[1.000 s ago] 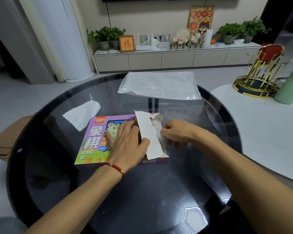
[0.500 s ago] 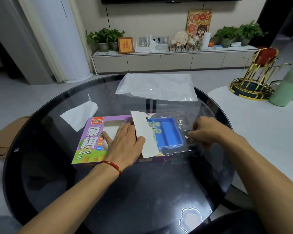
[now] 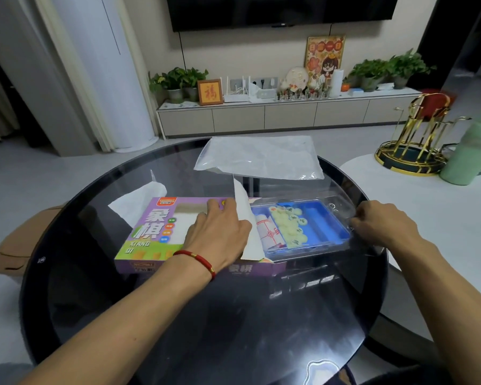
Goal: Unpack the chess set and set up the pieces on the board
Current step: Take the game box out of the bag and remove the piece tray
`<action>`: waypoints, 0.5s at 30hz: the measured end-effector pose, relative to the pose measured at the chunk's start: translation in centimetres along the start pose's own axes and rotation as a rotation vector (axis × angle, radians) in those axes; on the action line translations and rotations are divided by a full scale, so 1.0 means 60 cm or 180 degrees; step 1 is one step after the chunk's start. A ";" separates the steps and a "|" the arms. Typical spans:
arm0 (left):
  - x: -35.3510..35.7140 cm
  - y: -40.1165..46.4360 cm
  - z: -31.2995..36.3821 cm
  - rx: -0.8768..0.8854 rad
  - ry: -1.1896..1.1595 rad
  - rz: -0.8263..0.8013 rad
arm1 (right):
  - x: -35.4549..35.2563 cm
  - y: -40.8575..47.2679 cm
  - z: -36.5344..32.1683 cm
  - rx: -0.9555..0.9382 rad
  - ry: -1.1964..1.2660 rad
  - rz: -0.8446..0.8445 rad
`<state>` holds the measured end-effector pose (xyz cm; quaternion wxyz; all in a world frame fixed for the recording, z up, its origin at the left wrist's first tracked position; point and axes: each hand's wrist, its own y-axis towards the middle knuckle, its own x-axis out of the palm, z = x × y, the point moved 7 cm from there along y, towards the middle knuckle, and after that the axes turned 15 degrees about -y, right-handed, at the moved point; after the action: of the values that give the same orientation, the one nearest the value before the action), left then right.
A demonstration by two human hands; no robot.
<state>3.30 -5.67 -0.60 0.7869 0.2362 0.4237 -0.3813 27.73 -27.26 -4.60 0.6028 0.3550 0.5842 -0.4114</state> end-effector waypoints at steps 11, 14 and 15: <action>-0.100 0.096 -0.014 0.0101 0.0510 0.0301 | 0.016 0.001 0.009 0.0044 0.0187 -0.0079; -0.125 0.130 0.000 0.0444 0.0306 0.0467 | 0.020 -0.010 -0.008 0.0028 0.0353 -0.0137; -0.128 0.143 0.012 0.0551 0.0155 0.0493 | 0.021 -0.014 -0.019 -0.0025 0.0395 -0.0166</action>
<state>7.80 2.05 6.69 0.7801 0.3445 0.3887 -0.3488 26.49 -26.68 -5.89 0.5559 0.3621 0.6311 -0.4019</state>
